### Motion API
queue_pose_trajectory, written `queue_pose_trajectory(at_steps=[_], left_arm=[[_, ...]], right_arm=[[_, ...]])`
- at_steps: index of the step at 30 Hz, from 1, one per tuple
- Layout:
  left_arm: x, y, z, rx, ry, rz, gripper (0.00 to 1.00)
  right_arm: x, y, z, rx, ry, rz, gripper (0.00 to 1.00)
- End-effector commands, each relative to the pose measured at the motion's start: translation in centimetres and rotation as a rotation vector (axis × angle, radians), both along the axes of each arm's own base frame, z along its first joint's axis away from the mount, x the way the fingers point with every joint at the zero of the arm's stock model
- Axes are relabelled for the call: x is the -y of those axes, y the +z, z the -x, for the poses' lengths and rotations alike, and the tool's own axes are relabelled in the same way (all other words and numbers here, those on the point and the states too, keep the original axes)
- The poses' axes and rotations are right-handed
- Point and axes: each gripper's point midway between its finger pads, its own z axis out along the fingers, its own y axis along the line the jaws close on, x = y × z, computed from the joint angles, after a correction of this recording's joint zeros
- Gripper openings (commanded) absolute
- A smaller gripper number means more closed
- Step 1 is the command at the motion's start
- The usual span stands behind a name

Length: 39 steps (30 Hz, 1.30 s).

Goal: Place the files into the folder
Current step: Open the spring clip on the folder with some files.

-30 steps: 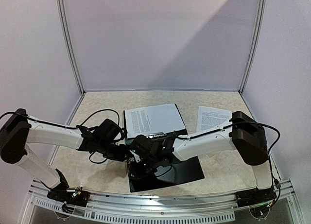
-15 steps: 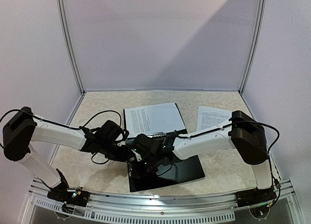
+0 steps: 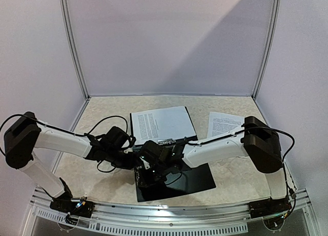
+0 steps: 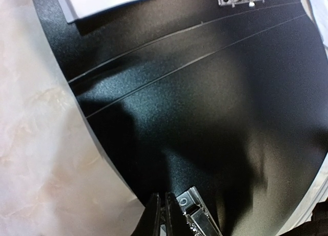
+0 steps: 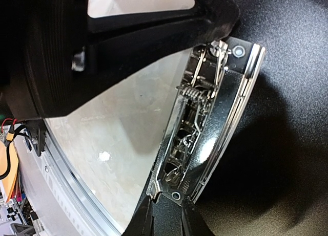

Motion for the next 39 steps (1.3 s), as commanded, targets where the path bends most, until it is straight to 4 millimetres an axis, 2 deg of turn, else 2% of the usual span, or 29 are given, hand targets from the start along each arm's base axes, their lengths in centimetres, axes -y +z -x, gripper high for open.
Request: queue_pose_trajectory(at_steps=[1, 10, 18, 22, 31, 39], left_arm=[[-1.4, -2.6, 1.9, -0.091, -0.001, -0.052, 0.05], [-1.5, -2.9, 2.3, -0.115, 0.015, -0.040, 0.00], [-1.5, -3.1, 2.5, -0.121, 0.016, -0.039, 0.00], [-1.6, -3.1, 2.6, -0.123, 0.016, -0.041, 0.00], [-1.8, -3.2, 2.7, -0.122, 0.015, -0.046, 0.00], [-1.9, -3.3, 2.6, -0.121, 0.014, -0.053, 0.00]], right_arm=[[-0.4, 1.0, -0.9, 0.026, -0.019, -0.022, 0.19], [-0.6, 1.4, -1.3, 0.039, -0.036, -0.036, 0.19], [-0.9, 1.2, -1.5, 0.031, -0.041, -0.052, 0.08], [-1.4, 1.6, -1.3, 0.018, -0.040, -0.081, 0.11], [-0.8, 0.2, -1.4, 0.001, -0.055, -0.038, 0.04], [-0.6, -1.2, -0.5, -0.049, -0.027, -0.013, 0.05]])
